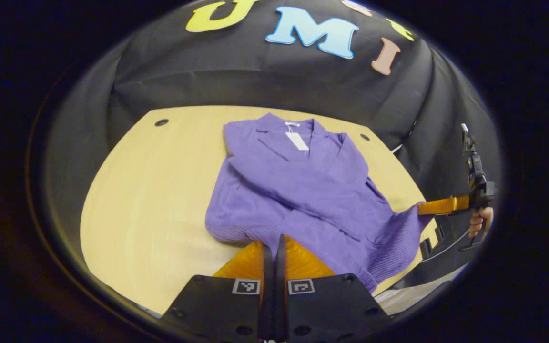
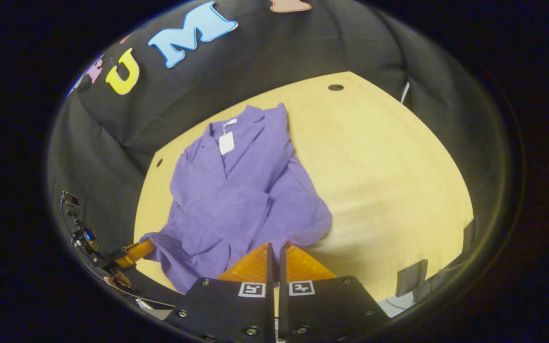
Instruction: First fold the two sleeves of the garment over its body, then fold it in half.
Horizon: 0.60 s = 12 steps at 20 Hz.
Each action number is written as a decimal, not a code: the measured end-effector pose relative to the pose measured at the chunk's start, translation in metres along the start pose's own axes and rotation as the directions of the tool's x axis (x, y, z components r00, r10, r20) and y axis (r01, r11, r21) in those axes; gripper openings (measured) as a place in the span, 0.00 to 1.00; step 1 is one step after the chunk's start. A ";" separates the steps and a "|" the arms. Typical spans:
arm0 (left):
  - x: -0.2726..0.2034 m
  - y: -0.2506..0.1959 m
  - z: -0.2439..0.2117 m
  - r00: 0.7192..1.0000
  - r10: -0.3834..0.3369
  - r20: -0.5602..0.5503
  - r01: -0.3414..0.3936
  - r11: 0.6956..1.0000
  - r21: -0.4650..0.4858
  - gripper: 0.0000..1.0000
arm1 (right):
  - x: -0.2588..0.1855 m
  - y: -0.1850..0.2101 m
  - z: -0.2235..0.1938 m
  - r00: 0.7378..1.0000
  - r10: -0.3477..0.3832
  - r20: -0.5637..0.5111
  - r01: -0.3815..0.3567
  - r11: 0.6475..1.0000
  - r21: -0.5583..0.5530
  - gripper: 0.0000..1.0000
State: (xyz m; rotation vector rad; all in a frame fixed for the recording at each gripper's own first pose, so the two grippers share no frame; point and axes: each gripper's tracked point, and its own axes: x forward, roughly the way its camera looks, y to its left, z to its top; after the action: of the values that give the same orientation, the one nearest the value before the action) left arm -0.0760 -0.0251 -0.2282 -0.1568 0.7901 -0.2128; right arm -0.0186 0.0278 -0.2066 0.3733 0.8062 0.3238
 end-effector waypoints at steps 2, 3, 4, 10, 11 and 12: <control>0.013 -0.004 0.039 0.999 -0.002 0.053 0.000 1.000 0.030 0.07 | 0.005 0.007 0.034 0.999 0.023 0.037 -0.022 1.000 -0.011 0.04; 0.020 -0.005 0.059 0.997 -0.001 0.077 -0.002 0.999 0.040 0.06 | 0.011 0.011 0.054 0.998 0.034 0.060 -0.033 0.999 -0.014 0.03; 0.030 -0.005 0.083 0.994 0.003 0.109 -0.008 0.999 0.048 0.07 | 0.020 0.014 0.073 0.996 0.038 0.082 -0.037 0.999 -0.016 0.03; 0.079 0.008 0.175 0.976 0.055 0.210 -0.070 0.995 0.064 0.07 | 0.058 0.007 0.167 0.986 0.027 0.165 -0.029 1.000 0.010 0.03; 0.086 0.012 0.184 0.973 0.065 0.220 -0.081 0.995 0.065 0.07 | 0.066 0.003 0.178 0.985 0.023 0.169 -0.026 0.999 0.020 0.03; 0.094 0.016 0.193 0.970 0.077 0.231 -0.094 0.993 0.064 0.07 | 0.074 0.000 0.188 0.985 0.018 0.174 -0.023 0.999 0.028 0.03</control>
State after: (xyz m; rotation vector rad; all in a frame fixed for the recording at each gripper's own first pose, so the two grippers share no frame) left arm 0.1285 -0.0208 -0.1622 -0.0743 0.5578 -0.1389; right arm 0.1700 0.0218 -0.1343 0.4322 0.6371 0.2946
